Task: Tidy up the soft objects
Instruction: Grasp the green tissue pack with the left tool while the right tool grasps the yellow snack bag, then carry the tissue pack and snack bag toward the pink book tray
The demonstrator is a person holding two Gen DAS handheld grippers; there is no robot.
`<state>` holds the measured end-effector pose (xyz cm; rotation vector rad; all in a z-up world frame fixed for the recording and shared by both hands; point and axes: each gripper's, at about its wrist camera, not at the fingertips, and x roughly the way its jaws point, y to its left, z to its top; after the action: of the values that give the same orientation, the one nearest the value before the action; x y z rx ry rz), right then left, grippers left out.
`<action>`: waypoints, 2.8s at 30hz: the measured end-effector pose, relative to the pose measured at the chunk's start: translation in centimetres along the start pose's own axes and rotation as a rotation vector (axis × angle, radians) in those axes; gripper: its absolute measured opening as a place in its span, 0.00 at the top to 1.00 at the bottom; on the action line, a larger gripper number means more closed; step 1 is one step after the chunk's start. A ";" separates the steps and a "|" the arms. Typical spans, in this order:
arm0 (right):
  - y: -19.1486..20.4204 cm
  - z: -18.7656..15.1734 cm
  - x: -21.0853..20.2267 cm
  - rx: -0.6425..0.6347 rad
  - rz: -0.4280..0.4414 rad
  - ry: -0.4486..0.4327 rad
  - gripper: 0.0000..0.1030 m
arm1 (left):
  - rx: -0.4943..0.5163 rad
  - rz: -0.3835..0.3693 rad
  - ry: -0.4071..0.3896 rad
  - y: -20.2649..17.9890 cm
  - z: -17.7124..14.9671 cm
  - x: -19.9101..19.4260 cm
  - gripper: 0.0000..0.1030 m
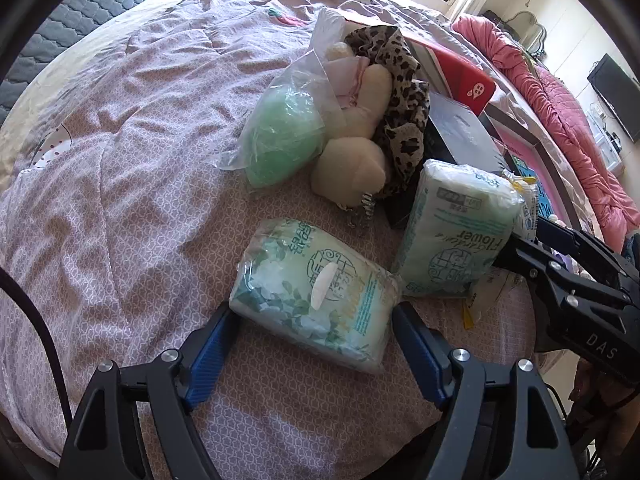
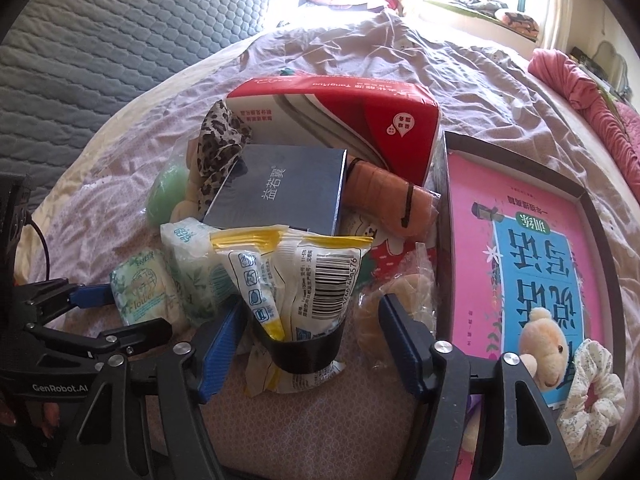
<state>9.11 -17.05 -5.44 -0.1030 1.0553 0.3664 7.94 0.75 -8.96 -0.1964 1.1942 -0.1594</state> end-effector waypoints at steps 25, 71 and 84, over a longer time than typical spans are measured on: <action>-1.7 -0.7 -3.5 0.078 0.038 -0.064 0.58 | 0.024 0.006 -0.043 -0.7 -0.1 0.4 0.29; -8.5 -1.4 -12.8 0.248 0.008 -0.291 0.59 | 0.102 -0.080 -0.274 -7.1 1.2 -11.3 0.52; -13.9 -3.4 -16.5 0.348 -0.067 -0.363 0.59 | 0.184 -0.095 -0.291 -12.3 2.2 -12.0 0.52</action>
<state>3.80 -35.00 5.88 0.2321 0.7404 0.1288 5.42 -8.38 5.57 -0.1103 0.8758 -0.3122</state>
